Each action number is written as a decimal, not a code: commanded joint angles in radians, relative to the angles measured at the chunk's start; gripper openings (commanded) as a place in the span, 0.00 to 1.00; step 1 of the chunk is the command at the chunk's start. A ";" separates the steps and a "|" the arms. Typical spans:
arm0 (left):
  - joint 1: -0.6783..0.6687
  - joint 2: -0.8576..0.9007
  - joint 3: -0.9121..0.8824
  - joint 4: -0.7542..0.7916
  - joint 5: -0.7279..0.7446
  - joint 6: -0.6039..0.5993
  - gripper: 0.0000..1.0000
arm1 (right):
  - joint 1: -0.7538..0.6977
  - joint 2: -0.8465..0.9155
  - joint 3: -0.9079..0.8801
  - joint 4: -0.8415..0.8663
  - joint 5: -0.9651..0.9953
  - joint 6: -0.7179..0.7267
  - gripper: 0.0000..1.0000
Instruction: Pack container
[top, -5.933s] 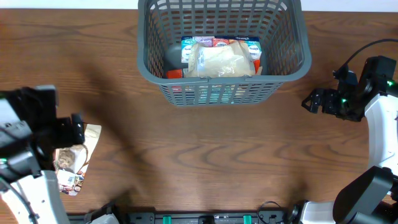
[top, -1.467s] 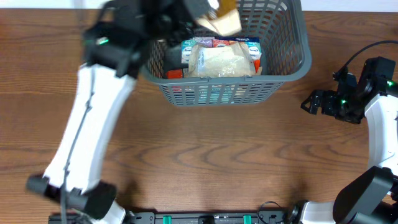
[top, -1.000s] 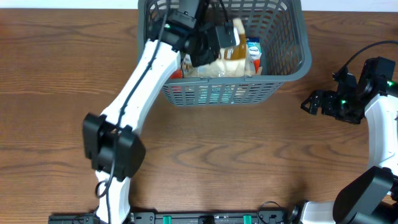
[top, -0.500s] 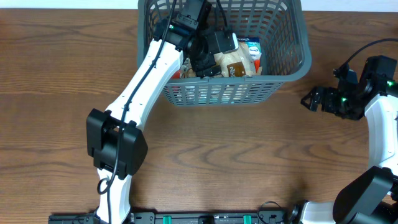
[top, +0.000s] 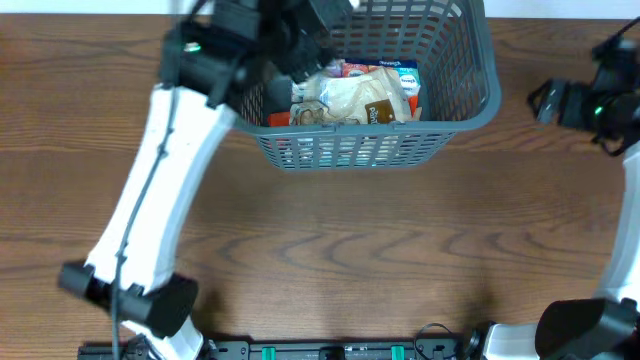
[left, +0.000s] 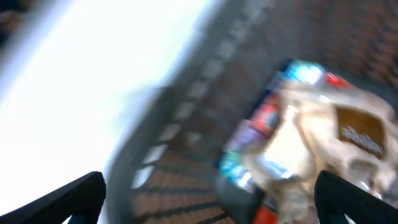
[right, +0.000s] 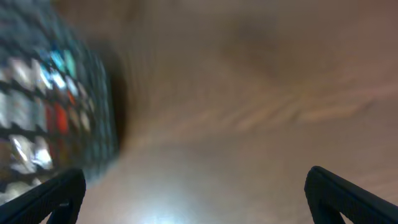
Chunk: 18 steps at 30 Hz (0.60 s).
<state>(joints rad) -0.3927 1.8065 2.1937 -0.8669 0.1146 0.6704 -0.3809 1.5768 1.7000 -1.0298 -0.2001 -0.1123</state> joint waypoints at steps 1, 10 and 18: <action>0.086 -0.061 0.025 -0.008 -0.079 -0.219 0.99 | 0.003 -0.017 0.148 -0.024 0.009 0.022 0.99; 0.422 -0.191 0.024 -0.212 -0.068 -0.492 0.99 | 0.054 -0.022 0.318 -0.083 0.025 -0.042 0.99; 0.517 -0.315 -0.081 -0.303 0.017 -0.492 0.99 | 0.117 -0.115 0.283 -0.162 0.151 0.039 0.99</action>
<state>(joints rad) 0.1226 1.5513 2.1620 -1.1679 0.0978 0.2062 -0.2752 1.5337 1.9991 -1.1843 -0.0994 -0.1204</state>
